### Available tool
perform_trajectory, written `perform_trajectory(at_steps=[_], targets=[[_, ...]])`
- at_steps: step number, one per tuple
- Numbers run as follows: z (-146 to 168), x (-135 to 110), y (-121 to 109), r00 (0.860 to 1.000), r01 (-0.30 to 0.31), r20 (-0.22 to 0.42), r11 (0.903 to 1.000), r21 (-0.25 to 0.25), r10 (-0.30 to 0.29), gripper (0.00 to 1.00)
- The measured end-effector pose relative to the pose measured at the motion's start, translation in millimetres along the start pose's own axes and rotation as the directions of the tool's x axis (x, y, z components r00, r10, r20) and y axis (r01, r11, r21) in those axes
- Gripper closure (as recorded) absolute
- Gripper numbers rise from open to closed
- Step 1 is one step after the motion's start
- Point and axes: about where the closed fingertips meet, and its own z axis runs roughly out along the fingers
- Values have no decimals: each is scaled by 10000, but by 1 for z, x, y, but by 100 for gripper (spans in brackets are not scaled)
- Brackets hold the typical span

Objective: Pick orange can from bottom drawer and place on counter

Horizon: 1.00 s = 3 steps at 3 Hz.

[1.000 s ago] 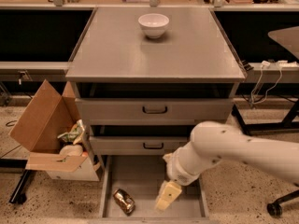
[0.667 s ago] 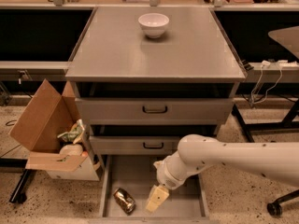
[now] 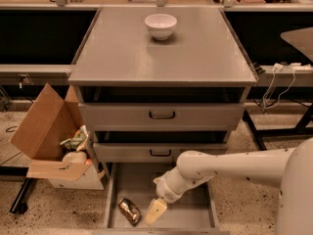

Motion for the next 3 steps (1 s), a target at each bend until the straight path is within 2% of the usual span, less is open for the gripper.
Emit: perform_trajectory(at_steps=[1,2,3], targets=[[13,-5,-28,9998,-202,100,9994,291,199,0],[67,16,-71,9957,-860,395,9952,458,842,0],[125,47,-105,9840,-1659,736,9851,455,1623,0]])
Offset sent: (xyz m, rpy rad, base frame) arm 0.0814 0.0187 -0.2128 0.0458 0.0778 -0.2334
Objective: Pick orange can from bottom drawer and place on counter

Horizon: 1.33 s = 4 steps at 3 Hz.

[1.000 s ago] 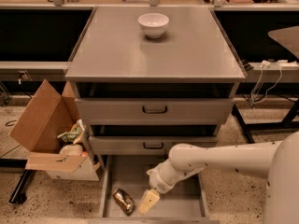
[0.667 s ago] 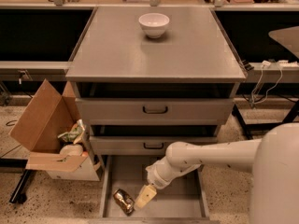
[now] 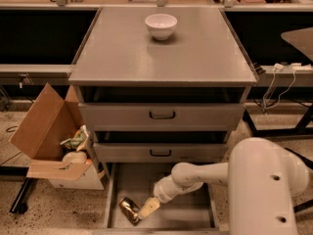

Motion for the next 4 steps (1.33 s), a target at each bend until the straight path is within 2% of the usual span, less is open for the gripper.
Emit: perform_trajectory(at_steps=[1,2,4], targets=[[49,19,-14,9990,-422,-102,9990,149,424,0],[89,22,-21,9970,-548,-526,9975,443,571,0],[136,22,-39,9911,-734,-1051,9940,806,817,0]])
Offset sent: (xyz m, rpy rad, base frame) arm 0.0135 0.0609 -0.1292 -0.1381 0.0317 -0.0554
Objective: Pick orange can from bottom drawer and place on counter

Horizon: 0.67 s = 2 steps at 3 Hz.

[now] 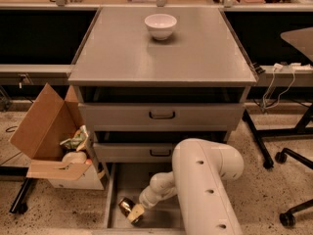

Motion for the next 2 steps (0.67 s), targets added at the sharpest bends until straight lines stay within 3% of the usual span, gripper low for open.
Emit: perform_trajectory(at_steps=[2], targets=[[32,-6,-4,9980,-254,-573,9997,-71,250,0]])
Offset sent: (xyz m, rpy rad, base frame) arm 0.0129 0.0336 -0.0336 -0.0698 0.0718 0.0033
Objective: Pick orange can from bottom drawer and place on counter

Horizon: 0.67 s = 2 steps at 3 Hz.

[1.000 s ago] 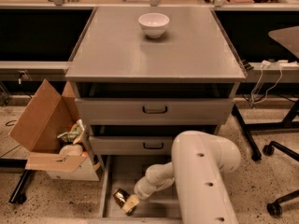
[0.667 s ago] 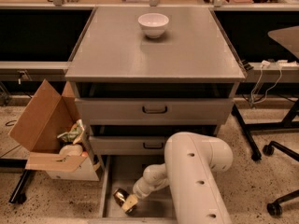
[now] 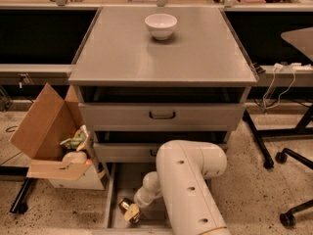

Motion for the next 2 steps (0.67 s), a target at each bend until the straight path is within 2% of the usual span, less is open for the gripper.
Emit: perform_trajectory(at_steps=[1,2], targets=[[11,-4,2,9996,-80,-259,9999,-63,78,17],[11,-6,3,9995,-101,-306,9999,-66,99,40]])
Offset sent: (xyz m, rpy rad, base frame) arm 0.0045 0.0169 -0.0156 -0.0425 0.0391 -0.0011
